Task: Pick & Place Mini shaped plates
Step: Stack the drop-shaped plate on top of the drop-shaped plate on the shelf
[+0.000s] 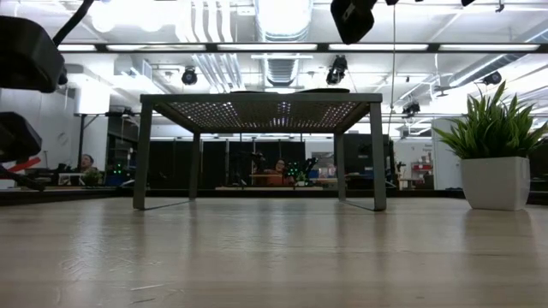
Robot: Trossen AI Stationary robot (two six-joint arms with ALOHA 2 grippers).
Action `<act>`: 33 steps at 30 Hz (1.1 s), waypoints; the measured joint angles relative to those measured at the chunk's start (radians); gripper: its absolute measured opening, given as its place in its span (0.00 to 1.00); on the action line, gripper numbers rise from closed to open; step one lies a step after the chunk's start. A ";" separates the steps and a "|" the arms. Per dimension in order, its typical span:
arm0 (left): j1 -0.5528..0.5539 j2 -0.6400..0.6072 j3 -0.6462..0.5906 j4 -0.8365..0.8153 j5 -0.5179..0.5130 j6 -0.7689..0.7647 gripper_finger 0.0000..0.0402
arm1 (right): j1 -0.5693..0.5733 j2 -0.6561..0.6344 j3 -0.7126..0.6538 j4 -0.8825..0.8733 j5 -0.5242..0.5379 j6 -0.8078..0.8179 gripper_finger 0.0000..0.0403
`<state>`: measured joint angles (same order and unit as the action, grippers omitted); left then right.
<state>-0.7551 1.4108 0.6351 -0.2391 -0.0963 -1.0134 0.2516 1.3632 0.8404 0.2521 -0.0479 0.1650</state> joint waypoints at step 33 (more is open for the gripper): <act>-0.002 0.044 0.006 0.179 -0.241 0.080 0.00 | 0.030 0.000 -0.034 0.024 0.026 0.045 0.02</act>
<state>-0.7570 1.4551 0.6411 -0.0606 -0.3373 -0.9332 0.2821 1.3632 0.8066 0.2760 -0.0223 0.2100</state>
